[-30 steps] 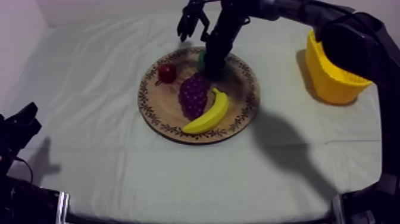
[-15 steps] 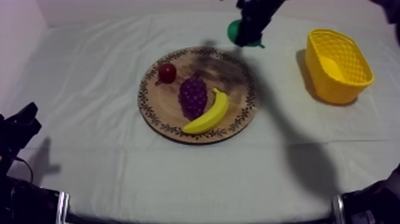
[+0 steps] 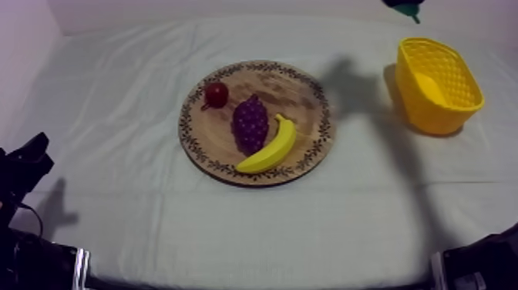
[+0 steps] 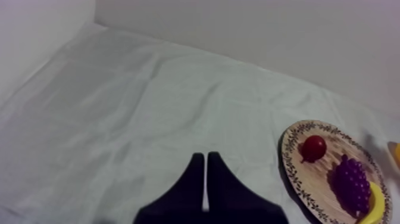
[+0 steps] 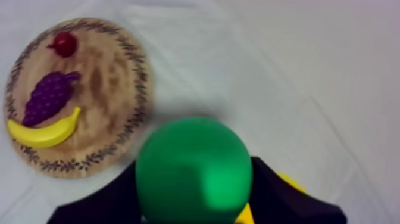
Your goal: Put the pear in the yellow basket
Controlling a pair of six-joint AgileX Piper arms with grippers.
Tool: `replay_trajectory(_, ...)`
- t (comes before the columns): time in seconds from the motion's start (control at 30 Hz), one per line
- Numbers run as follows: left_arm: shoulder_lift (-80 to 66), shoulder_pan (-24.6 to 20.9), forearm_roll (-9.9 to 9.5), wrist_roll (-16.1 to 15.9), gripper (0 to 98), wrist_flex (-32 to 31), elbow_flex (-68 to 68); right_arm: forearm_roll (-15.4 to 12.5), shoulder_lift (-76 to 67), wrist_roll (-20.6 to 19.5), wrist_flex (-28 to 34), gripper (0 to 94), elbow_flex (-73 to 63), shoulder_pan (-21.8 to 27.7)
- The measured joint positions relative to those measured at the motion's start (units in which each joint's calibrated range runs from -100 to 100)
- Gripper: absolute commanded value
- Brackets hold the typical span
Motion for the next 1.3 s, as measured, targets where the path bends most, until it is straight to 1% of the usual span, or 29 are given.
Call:
replay_trajectory(0.17, 0.00, 0.00, 0.00, 0.00, 0.1, 0.00, 0.00, 0.38, 1.52, -0.36, -1.48, 43.6, 1.59, 5.23)
replay_trajectory(0.27, 0.00, 0.00, 0.00, 0.00, 0.1, 0.00, 0.00, 0.95, 2.90, -0.36, -3.78, 44.6, 2.81, 7.50)
replay_trajectory(0.37, 0.00, 0.00, 0.00, 0.00, 0.1, 0.00, 0.00, 1.63, 4.54, -0.95, -5.15, 45.8, 4.02, 8.93)
replay_trajectory(0.57, 0.00, 0.00, 0.00, 0.00, 0.1, 0.00, 0.00, 1.94, 7.21, -1.22, -7.78, 49.2, 6.81, 10.53)
replay_trajectory(0.67, 0.00, 0.00, 0.00, 0.00, 0.1, 0.00, 0.00, 2.00, 7.88, -1.19, -9.02, 55.3, 8.23, 11.35)
replay_trajectory(0.73, 0.00, 0.00, 0.00, 0.00, 0.1, 0.00, 0.00, 2.06, 8.21, -1.09, -9.98, 61.6, 9.44, 11.92)
replay_trajectory(0.83, 0.00, 0.00, 0.00, 0.00, 0.1, 0.00, 0.00, 3.32, 8.42, -1.40, -11.02, 69.8, 11.19, 12.28)
replay_trajectory(0.9, 0.00, 0.00, 0.00, 0.00, 0.1, 0.00, 0.00, 3.72, 8.31, -2.02, -11.36, 72.7, 12.31, 12.40)
replay_trajectory(0.97, 0.00, 0.00, 0.00, 0.00, 0.1, 0.00, 0.00, 4.26, 7.53, -2.74, -11.44, 73.4, 13.14, 12.45)
replay_trajectory(1.03, 0.00, 0.00, 0.00, 0.00, 0.1, 0.00, 0.00, 4.39, 6.25, -3.32, -11.72, 72.3, 13.95, 12.45)
replay_trajectory(1.1, 0.00, 0.00, 0.00, 0.00, 0.1, 0.00, 0.00, 4.32, 4.67, -3.64, -11.80, 68.9, 14.92, 12.45)
replay_trajectory(1.17, 0.00, 0.00, 0.00, 0.00, 0.1, 0.00, 0.00, 3.90, 2.68, -4.18, -11.80, 61.6, 16.05, 12.29)
replay_trajectory(1.3, 0.00, 0.00, 0.00, 0.00, 0.1, 0.00, 0.00, 3.00, -3.07, -5.63, -13.94, 44.8, 18.75, 11.62)
